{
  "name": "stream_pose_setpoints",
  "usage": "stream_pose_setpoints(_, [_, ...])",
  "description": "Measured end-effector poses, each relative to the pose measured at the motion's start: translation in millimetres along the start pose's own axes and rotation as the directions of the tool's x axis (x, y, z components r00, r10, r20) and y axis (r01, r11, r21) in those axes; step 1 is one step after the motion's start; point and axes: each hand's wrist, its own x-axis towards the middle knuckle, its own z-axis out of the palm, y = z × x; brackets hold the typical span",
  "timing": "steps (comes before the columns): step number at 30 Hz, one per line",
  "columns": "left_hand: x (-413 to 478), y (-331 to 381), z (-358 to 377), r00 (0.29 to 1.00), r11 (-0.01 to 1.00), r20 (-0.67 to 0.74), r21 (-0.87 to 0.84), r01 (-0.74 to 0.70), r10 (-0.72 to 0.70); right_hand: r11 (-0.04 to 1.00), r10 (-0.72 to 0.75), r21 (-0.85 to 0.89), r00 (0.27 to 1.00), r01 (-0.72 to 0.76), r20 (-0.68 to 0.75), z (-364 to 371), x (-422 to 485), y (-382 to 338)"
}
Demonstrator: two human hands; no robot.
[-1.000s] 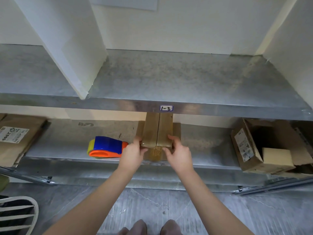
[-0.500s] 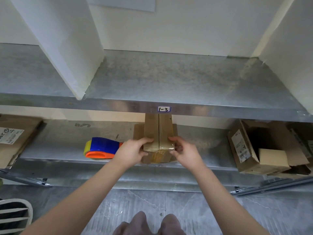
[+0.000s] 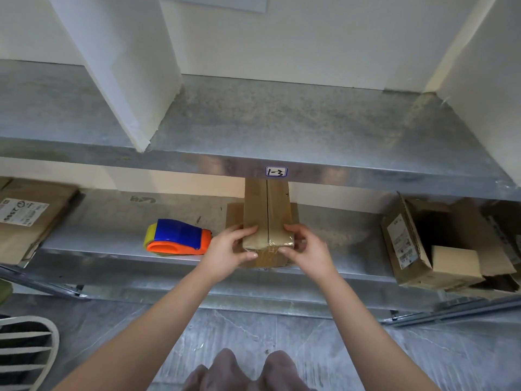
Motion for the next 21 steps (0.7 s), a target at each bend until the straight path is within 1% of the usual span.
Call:
stream_pose_setpoints(2, [-8,0,8,1.000,1.000,-0.009,-0.008,0.000,0.000,1.000,-0.001,0.019,1.000,0.000,0.005,-3,-7,2])
stream_pose_setpoints(5, [-9,4,21,0.991,0.995,-0.132,0.095,-0.018,0.031,0.999,-0.004,-0.038,0.997,0.001,-0.081,3,-9,1])
stream_pose_setpoints(6, [-7,6,23,0.989,0.994,-0.147,0.108,-0.009,0.025,0.998,0.000,-0.063,0.995,-0.006,-0.102,5,-7,0])
stream_pose_setpoints(8, [-4,8,22,0.994,0.994,-0.113,0.108,0.006,0.006,0.998,0.020,-0.055,0.993,-0.027,-0.114,8,-5,1])
stream_pose_setpoints(10, [-3,8,19,0.996,0.991,-0.086,0.130,-0.017,0.028,0.999,0.033,-0.029,0.994,-0.036,-0.106,9,-5,3])
stream_pose_setpoints(12, [-2,8,20,0.992,0.985,-0.117,0.169,-0.031,0.051,0.999,0.035,-0.026,0.993,-0.038,-0.110,11,-8,1])
stream_pose_setpoints(14, [-5,14,28,0.989,0.985,-0.142,0.173,-0.010,0.035,0.998,0.057,0.002,0.991,-0.057,-0.124,13,-12,-3])
stream_pose_setpoints(15, [-9,18,35,0.993,0.989,-0.120,0.149,0.002,0.016,0.996,0.085,0.030,0.988,-0.082,-0.130,12,-16,-5])
stream_pose_setpoints(17, [-25,26,50,1.000,0.999,0.013,0.043,-0.006,0.005,0.990,0.135,0.068,0.980,-0.126,-0.149,5,-23,-4])
stream_pose_setpoints(18, [-32,30,54,0.996,1.000,0.082,-0.010,-0.026,0.027,0.989,0.142,0.066,0.975,-0.133,-0.168,0,-27,0])
stream_pose_setpoints(19, [-34,31,55,0.992,0.998,0.113,-0.038,-0.052,0.056,0.990,0.140,0.054,0.972,-0.132,-0.187,-5,-31,4])
stream_pose_setpoints(20, [-29,32,51,0.991,0.996,0.103,-0.025,-0.084,0.086,0.990,0.139,0.047,0.969,-0.132,-0.206,-9,-33,7])
stream_pose_setpoints(21, [-18,32,43,0.993,0.994,0.064,0.040,-0.104,0.101,0.990,0.144,0.043,0.964,-0.137,-0.225,-11,-35,9])
